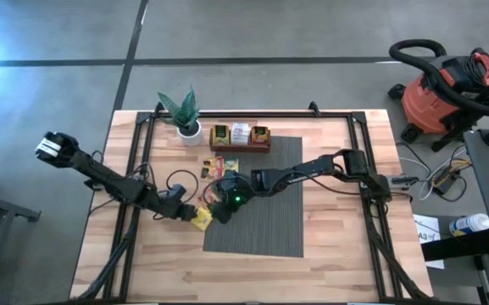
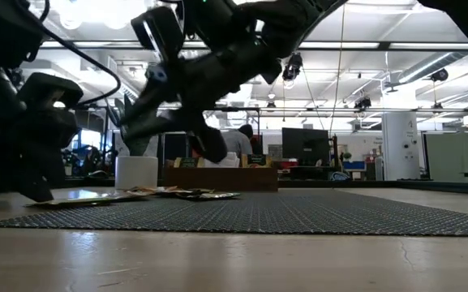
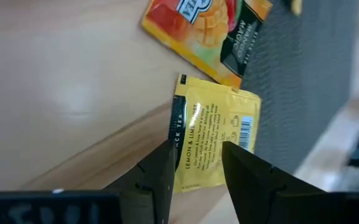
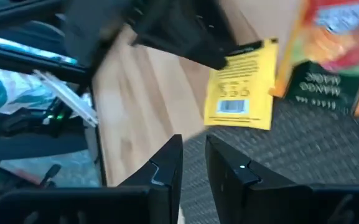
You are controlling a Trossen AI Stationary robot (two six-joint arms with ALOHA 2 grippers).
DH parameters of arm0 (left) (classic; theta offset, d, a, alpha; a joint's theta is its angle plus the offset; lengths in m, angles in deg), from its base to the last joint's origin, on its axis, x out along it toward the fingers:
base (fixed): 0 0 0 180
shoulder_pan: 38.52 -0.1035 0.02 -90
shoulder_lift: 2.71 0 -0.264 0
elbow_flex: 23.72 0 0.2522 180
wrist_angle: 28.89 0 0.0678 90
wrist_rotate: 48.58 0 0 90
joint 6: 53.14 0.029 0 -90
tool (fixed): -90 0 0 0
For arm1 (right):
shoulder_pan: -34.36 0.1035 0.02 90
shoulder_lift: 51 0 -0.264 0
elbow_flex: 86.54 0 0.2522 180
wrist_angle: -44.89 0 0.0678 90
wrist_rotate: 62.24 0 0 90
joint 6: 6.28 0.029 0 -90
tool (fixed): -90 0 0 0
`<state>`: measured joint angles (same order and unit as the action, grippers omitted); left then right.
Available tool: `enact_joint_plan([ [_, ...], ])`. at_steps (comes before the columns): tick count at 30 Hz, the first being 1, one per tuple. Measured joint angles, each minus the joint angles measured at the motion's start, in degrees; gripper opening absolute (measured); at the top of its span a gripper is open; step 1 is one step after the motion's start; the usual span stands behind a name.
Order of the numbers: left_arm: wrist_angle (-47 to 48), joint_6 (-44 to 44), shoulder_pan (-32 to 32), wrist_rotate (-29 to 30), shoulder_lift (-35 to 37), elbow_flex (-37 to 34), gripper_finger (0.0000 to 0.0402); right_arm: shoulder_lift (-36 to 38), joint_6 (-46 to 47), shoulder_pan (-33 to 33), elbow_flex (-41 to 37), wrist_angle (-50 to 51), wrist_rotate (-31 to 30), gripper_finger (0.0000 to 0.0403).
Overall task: Pick & Place Tea
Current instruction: Put the yellow tea bag into the left compartment of the wooden organizer
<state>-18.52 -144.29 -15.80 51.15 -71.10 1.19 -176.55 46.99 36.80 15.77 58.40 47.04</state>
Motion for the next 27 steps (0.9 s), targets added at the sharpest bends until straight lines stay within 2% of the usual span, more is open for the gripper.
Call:
enact_joint_plan([
  [2, -5.7, -1.6, 0.0, 0.0, -0.1, -1.8, 0.0138, -0.1, 0.6, 0.1, -1.3, 0.4, -1.2, 0.0068],
  [5, -8.9, -2.3, 0.0, 0.8, -0.1, -2.8, 0.0138, -0.2, 2.3, 0.2, -2.5, 2.0, -1.4, 0.0068],
  [10, -9.1, -2.3, 0.0, 1.0, -0.2, -2.3, 0.0138, -0.2, 5.8, 1.3, -5.1, 2.6, -1.4, 0.0068],
  [14, -9.3, -2.7, 0.0, 2.9, -0.2, -1.9, 0.0138, -0.2, 8.4, 1.9, -5.8, 2.5, -4.2, 0.0068],
  [21, -9.9, -2.7, 0.0, 5.3, -0.8, -0.2, 0.0138, -0.2, 8.7, 2.1, -5.6, 2.2, -6.0, 0.0069],
  [27, -10.6, -1.6, -0.1, 9.1, -3.4, 2.1, 0.0138, -0.2, 9.6, 2.2, -6.0, 3.4, -9.3, 0.0094],
])
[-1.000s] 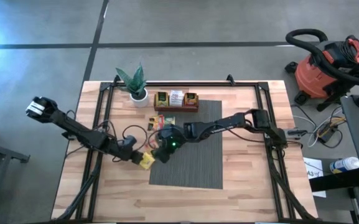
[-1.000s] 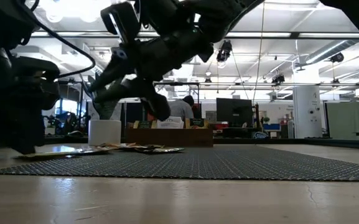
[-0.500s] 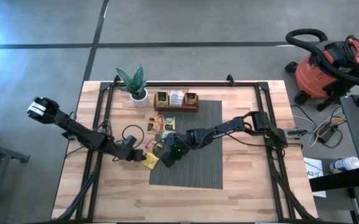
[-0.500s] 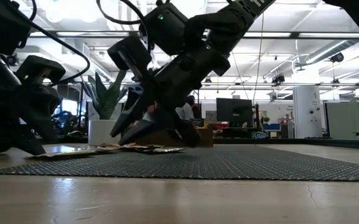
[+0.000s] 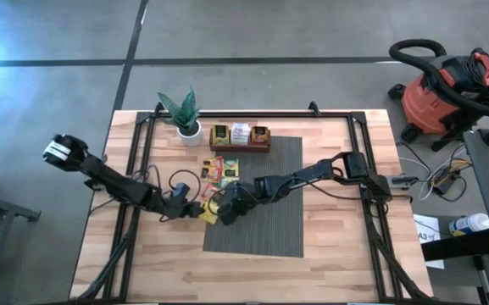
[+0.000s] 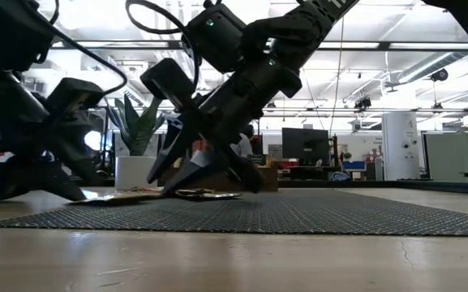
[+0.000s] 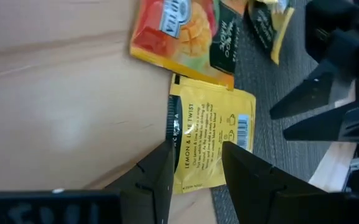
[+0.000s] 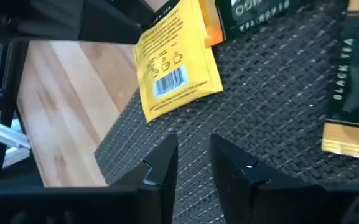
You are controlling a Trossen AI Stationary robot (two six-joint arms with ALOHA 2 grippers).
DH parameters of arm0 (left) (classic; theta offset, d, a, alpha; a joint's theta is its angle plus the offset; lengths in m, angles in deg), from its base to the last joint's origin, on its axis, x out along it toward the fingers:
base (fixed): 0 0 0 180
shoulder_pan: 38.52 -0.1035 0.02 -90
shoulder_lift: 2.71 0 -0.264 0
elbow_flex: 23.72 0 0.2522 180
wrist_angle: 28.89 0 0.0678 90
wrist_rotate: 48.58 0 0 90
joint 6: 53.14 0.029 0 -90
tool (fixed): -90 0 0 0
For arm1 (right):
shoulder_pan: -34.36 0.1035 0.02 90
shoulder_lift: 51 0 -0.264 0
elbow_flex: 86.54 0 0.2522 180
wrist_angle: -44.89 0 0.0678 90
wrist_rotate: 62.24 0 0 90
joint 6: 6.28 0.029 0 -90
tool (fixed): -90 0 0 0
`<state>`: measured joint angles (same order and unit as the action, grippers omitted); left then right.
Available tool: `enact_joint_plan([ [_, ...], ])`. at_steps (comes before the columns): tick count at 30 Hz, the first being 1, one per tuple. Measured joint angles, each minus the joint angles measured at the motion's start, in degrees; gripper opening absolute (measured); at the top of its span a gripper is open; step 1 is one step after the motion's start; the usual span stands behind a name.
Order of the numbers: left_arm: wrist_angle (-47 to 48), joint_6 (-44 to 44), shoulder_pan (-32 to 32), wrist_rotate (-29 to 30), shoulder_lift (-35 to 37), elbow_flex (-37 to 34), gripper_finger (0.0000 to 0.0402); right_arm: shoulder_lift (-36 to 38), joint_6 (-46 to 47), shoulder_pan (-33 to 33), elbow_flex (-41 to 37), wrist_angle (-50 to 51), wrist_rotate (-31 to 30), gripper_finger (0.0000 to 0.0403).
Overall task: Pick & Place Tea
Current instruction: Put the yellow tea bag into the left compartment of the wooden organizer
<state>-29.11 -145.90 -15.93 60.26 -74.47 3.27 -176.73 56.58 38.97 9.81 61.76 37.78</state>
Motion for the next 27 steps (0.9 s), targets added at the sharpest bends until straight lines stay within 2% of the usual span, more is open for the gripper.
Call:
enact_joint_plan([
  [9, -5.1, 3.3, 0.0, -0.3, -8.7, 5.0, 0.0138, 0.0, 1.3, 0.0, -0.6, 0.0, -5.9, 0.0143],
  [16, -5.5, 6.0, 0.0, -1.3, -12.5, 8.6, 0.0138, 0.1, 1.2, 0.0, -1.3, -0.1, -4.3, 0.0157],
  [21, -5.7, 5.9, -0.3, -1.1, -13.0, 8.7, 0.0138, 0.1, 0.3, -0.1, -1.4, -0.1, -1.1, 0.014],
  [27, -5.1, 7.7, -1.0, -1.2, -11.8, 8.6, 0.0138, 0.1, -1.1, 0.2, -1.4, -0.2, -0.2, 0.0089],
])
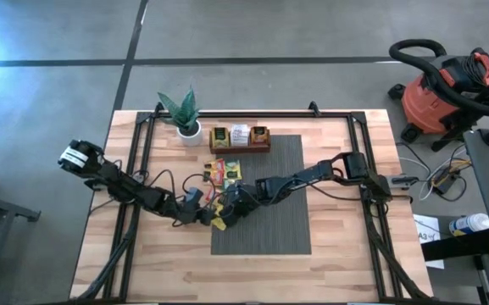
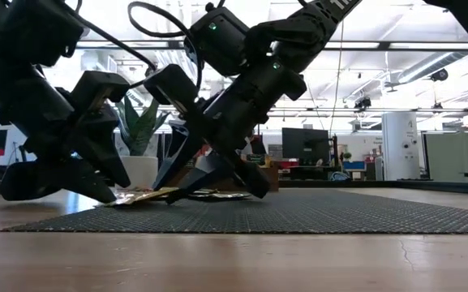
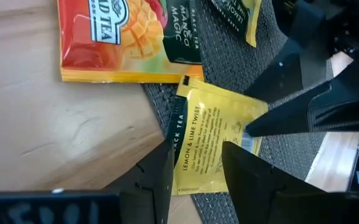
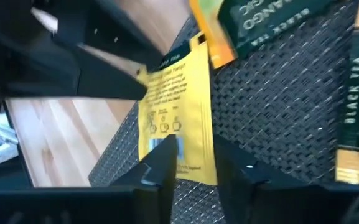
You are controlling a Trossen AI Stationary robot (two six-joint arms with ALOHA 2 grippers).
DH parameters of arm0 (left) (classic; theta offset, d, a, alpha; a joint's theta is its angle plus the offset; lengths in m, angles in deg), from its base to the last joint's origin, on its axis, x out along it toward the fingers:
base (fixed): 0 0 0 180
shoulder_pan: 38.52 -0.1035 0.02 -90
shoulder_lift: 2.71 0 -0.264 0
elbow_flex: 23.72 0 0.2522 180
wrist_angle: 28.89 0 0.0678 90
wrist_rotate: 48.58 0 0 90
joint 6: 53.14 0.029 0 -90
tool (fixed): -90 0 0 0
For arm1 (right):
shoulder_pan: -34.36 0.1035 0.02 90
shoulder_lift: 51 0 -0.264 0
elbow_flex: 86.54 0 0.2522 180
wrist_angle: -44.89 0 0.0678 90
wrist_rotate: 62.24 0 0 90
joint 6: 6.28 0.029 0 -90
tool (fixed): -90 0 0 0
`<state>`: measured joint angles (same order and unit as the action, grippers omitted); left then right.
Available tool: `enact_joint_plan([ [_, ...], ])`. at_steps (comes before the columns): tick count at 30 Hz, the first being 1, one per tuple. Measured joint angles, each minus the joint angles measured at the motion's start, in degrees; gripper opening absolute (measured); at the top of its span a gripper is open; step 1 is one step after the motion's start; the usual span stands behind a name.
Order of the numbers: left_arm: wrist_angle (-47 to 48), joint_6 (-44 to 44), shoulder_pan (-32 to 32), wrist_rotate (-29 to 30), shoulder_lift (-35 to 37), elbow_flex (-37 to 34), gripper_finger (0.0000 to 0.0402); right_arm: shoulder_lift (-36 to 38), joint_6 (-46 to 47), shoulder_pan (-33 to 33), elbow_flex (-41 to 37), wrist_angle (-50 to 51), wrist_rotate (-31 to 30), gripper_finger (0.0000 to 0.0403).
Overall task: Pick & Place Tea
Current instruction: Put the yellow tea bag into the left compartment of the wooden organizer
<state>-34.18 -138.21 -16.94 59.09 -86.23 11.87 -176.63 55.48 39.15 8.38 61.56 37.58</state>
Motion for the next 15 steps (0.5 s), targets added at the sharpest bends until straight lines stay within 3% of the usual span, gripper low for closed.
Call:
enact_joint_plan([
  [6, 0.0, 0.9, 0.0, 0.4, 0.1, 0.0, 0.0138, 0.0, -4.2, -0.1, 1.1, -0.1, 0.1, 0.0019],
  [11, 0.6, 1.1, 0.0, 0.4, 2.7, -0.2, 0.0138, 0.7, -8.6, -0.1, 2.2, 0.1, -0.9, 0.001],
  [15, 2.6, 2.9, 0.0, 5.0, 9.2, -0.2, 0.0138, 3.7, -13.4, -0.3, 2.4, 3.6, -5.4, 0.0009],
])
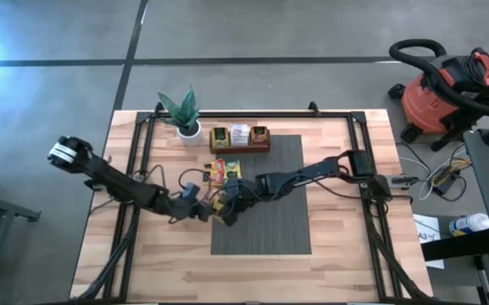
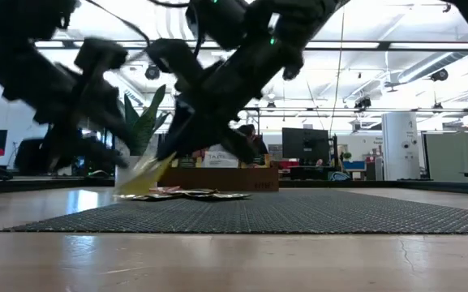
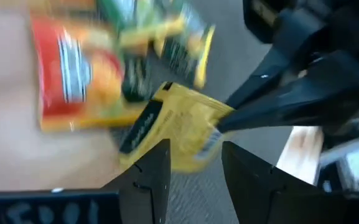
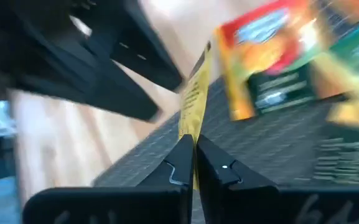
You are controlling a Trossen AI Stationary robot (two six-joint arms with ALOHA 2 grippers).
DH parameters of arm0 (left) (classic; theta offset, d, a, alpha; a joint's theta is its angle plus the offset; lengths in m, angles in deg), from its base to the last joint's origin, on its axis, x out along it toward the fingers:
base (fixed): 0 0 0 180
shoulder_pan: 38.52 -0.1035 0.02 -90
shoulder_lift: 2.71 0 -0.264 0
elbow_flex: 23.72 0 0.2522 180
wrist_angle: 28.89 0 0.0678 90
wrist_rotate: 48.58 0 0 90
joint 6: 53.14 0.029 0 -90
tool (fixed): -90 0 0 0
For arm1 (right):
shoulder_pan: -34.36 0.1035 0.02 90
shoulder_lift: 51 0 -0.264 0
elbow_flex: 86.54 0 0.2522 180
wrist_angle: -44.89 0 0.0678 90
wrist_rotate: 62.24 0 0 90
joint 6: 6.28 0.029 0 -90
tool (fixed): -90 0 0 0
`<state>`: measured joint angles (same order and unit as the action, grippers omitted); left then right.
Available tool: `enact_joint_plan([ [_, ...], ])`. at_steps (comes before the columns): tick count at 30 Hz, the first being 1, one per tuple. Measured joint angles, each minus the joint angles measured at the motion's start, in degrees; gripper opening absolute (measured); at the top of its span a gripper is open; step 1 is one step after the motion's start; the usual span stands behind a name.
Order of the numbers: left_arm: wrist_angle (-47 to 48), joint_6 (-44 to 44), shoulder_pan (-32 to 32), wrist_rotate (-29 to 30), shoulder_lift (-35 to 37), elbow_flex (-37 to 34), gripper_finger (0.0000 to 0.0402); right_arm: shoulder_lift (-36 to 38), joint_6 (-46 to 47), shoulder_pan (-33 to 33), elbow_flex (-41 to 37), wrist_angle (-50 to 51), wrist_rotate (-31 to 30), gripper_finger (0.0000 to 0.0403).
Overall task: Pick & Place Tea
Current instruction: Put the yellow tea bag into the left compartment of the wooden organizer
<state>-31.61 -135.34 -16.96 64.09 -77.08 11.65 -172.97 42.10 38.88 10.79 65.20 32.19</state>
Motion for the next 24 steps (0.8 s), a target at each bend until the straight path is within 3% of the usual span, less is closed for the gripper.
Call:
enact_joint_plan([
  [3, 3.9, 1.4, -0.1, 6.6, 6.7, -0.1, 0.0138, 3.6, -5.0, -0.2, 0.0, 7.2, -7.5, 0.0008],
  [7, 7.7, 2.4, -0.1, 14.5, 16.4, -0.3, 0.0138, 10.5, -15.8, 0.6, 0.0, 16.3, -25.7, 0.0008],
  [11, 7.0, 2.9, -1.5, 16.5, 24.4, -0.4, 0.0138, 16.2, -36.2, 3.2, 0.1, 19.5, -46.7, 0.0008],
  [14, 6.4, 2.7, -3.8, 16.6, 28.9, -0.3, 0.0138, 17.6, -54.9, 5.3, 0.1, 19.0, -58.1, 0.0008],
  [18, 2.4, 2.9, -8.9, 15.0, 31.9, -0.3, 0.0138, 17.7, -78.9, 6.8, 0.0, 15.9, -66.1, 0.0008],
  [24, -7.4, 0.9, -17.1, 3.5, 29.8, -0.3, 0.0138, 17.0, -101.0, 7.9, 0.1, 8.6, -70.5, 0.0008],
])
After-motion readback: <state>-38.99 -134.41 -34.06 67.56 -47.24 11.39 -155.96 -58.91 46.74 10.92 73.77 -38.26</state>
